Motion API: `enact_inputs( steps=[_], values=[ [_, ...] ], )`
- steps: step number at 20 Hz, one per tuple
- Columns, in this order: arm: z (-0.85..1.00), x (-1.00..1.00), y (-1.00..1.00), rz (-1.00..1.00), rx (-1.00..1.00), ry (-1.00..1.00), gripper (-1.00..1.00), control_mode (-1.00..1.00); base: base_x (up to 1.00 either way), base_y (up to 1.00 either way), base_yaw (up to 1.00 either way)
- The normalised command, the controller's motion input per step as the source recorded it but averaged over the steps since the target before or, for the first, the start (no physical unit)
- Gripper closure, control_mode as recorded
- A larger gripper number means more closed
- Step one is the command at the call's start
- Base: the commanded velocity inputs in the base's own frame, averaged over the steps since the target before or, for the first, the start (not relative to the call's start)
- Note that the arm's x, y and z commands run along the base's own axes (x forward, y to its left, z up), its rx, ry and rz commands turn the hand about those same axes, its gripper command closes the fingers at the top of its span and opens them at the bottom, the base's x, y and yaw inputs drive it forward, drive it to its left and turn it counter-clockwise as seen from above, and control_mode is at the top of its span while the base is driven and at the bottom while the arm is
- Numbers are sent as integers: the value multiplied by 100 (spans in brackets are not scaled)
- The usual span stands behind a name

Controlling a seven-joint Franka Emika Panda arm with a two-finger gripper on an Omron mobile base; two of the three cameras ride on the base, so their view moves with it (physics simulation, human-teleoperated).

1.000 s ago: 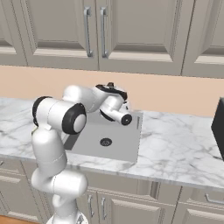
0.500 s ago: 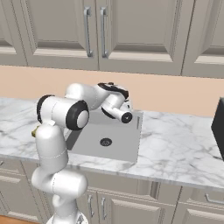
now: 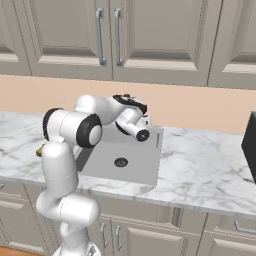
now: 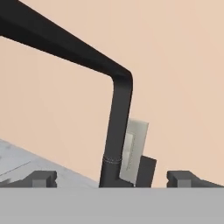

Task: Soak the sponge with water for a few seconds and then drop it inside the sink.

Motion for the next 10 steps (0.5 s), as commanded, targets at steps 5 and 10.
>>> enact_inputs(
  steps=[5,10],
  values=[
    [-3,9,-1,0,4,0,-100,-100,0,0,0],
    [-17,8,-13,0,8,0,-100,-100,0,0,0]
  ],
)
